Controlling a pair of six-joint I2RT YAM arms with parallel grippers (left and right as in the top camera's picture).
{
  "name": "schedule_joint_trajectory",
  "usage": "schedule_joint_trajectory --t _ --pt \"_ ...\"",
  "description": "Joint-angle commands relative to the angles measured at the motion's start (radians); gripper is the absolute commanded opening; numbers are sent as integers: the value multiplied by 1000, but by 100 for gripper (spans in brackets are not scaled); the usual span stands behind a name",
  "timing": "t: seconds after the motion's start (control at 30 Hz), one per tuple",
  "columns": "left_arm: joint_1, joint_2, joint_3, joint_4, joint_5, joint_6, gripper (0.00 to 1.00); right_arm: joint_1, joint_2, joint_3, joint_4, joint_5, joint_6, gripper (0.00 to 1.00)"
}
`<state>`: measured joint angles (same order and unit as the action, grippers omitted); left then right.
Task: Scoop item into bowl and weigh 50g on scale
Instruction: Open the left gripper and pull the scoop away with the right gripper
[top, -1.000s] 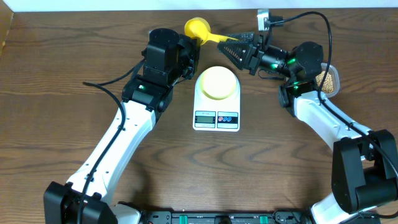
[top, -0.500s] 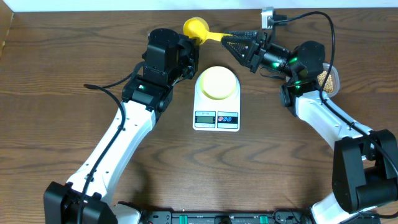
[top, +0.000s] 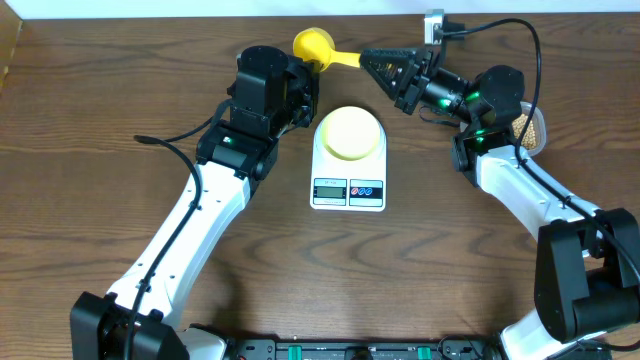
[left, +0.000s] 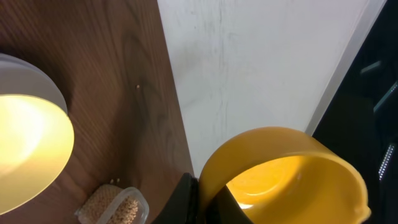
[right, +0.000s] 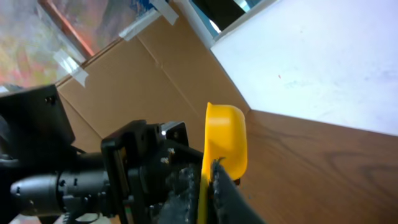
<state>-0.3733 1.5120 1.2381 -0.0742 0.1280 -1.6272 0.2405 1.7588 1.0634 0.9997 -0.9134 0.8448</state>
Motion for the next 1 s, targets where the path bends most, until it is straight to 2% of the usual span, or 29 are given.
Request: schedule_joint_trajectory --t 0.0,0.17,0.2,0.3,0.33,0.5,0.87,0.97 --pt "2 -10 4 1 -10 -9 8 -3 -2 18 3 14 -12 1" --pt "2 -10 4 1 -10 -9 9 -2 -2 18 3 14 -13 1" --pt "2 -10 4 1 -10 -9 24 -2 -2 18 3 14 -13 1" --pt "2 -10 4 1 -10 -8 80 -2 -2 18 3 14 -13 1" --pt "2 -10 4 1 -10 -8 88 -2 -2 18 3 14 -13 1" --pt "2 -10 4 1 -9 2 88 -6 -2 18 2 14 -27 1" --pt "2 -10 4 1 -9 73 88 -25 -2 18 -166 188 -267 1" --pt "2 -10 4 0 -10 93 88 -38 -2 18 -166 241 -332 1"
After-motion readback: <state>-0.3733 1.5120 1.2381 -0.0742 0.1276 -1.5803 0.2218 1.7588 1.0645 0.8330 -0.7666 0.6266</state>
